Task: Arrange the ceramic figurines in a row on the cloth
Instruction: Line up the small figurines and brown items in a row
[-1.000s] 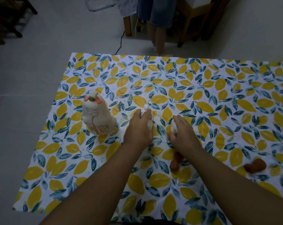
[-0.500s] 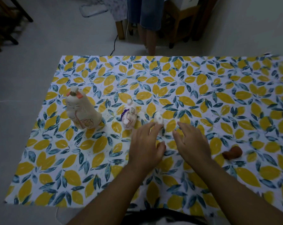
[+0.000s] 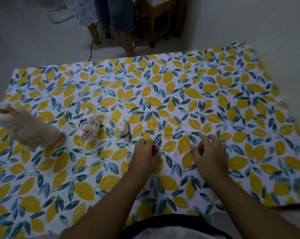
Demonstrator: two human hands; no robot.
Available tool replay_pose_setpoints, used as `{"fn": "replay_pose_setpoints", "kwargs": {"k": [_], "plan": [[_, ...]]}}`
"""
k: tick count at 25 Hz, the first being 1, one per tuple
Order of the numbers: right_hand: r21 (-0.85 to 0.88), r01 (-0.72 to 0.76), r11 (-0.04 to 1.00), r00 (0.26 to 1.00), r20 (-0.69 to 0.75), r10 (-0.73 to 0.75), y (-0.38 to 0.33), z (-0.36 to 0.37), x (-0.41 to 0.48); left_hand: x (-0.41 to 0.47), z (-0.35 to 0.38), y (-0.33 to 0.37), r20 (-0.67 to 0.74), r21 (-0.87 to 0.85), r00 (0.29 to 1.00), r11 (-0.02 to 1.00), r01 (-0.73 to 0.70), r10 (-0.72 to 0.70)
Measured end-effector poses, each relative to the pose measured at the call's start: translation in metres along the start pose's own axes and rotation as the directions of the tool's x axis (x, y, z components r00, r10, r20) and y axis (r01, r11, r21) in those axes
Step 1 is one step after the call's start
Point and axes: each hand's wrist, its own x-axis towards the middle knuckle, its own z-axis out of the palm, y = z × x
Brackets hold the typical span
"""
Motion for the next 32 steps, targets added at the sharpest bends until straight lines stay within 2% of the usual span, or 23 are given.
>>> {"fn": "replay_pose_setpoints", "kwargs": {"k": [2,4,6,11,15,17,23,28,32], "plan": [[0.140,-0.193,0.971,0.979,0.097,0.181,0.006,-0.001,0.008,0.007,0.009,0.019,0.006,-0.054,1.000,0.998,-0.024,0.024],[0.294,-0.282,0.913,0.950,0.217,0.224,0.003,-0.002,0.018,0.014,0.012,0.030,-0.022,-0.097,0.998,0.994,-0.054,0.053],[0.369,-0.203,0.907,0.961,0.252,0.113,-0.005,-0.002,0.026,0.018,0.008,0.034,-0.076,-0.140,0.995,0.988,-0.071,0.061],[0.514,0.079,0.854,0.956,0.203,-0.210,-0.041,-0.008,0.046,0.034,-0.017,0.030,-0.203,-0.318,0.979,0.947,-0.047,-0.019],[0.548,0.304,0.779,0.910,0.074,-0.407,-0.070,-0.005,0.072,0.055,-0.035,0.024,-0.274,-0.359,0.961,0.932,-0.056,-0.047],[0.531,0.376,0.759,0.893,0.013,-0.450,-0.077,-0.001,0.083,0.064,-0.038,0.023,-0.283,-0.358,0.958,0.932,-0.059,-0.049],[0.515,0.362,0.777,0.873,0.107,-0.477,-0.074,0.017,0.087,0.070,-0.024,0.013,-0.270,-0.342,0.962,0.938,-0.060,-0.037],[0.502,0.302,0.810,0.886,0.165,-0.433,-0.076,0.016,0.091,0.068,-0.018,0.008,-0.268,-0.339,0.962,0.939,-0.051,-0.045],[0.461,0.358,0.812,0.854,0.190,-0.485,-0.069,0.008,0.096,0.069,-0.019,0.006,-0.263,-0.334,0.964,0.941,-0.060,-0.032]]}}
